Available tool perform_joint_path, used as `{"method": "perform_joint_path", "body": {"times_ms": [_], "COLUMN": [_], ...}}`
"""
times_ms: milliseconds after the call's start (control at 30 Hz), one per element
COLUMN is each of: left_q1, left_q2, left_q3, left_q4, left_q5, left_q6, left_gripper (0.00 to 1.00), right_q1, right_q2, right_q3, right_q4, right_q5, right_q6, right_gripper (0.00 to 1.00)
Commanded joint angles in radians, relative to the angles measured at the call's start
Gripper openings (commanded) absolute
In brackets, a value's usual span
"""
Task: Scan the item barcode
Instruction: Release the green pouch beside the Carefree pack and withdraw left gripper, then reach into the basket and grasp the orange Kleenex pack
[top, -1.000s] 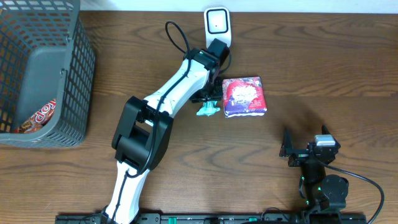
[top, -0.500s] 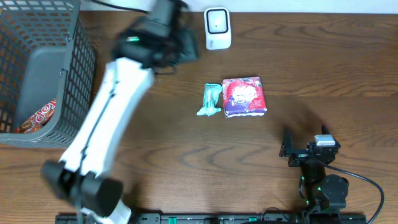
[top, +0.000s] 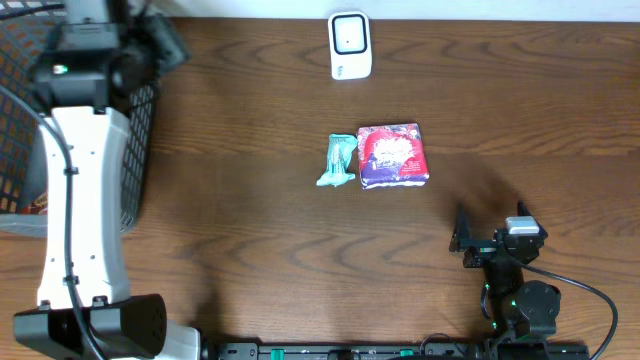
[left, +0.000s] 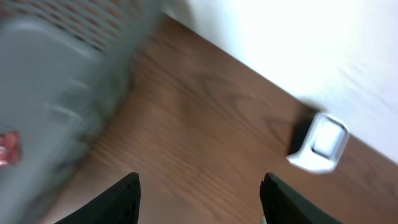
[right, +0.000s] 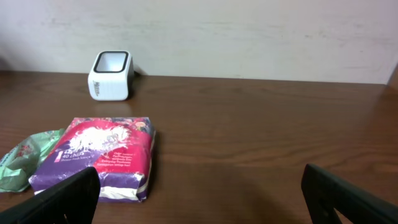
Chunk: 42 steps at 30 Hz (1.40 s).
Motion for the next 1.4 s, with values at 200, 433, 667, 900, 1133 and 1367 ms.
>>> {"method": "perform_joint_path", "body": {"times_ms": [200,433,667,900,1133,1367], "left_q1": [0.143,0.246,0.357,0.433,0.477,0.488], "left_q2": [-0.065,-0.064,-0.042,-0.026,-0.026,-0.011], "left_q3": [0.005,-0.024,-0.154,-0.267,-0.338,-0.399], "left_q4": [0.158,0.107,0.104,0.113,0.101,0.098], "left_q5": [-0.025,-0.393,-0.442,-0.442,-0.442,-0.442], "left_q6": [0.164,0.166,0.166,0.161,0.096,0.087], "left_gripper": [0.61,0.63,0.63,0.63,0.62,0.63], "right_q1": [-0.004,-0.004,-0.004,-0.004,-0.004,-0.004], "right_q2": [-0.003,-0.003,-0.003,-0.003,-0.003,-0.003], "right_q3": [-0.002,-0.002,-0.002,-0.002,-0.002,-0.002], "right_q4": [-0.004,-0.004,-0.004,-0.004,-0.004,-0.004], "right_q5": [0.005,0.005,0.005,0.005,0.005,0.005], "right_q6": [0.014,0.014,0.014,0.014,0.014,0.014], "right_gripper": [0.99,0.99,0.99,0.99,0.99,0.99]}}
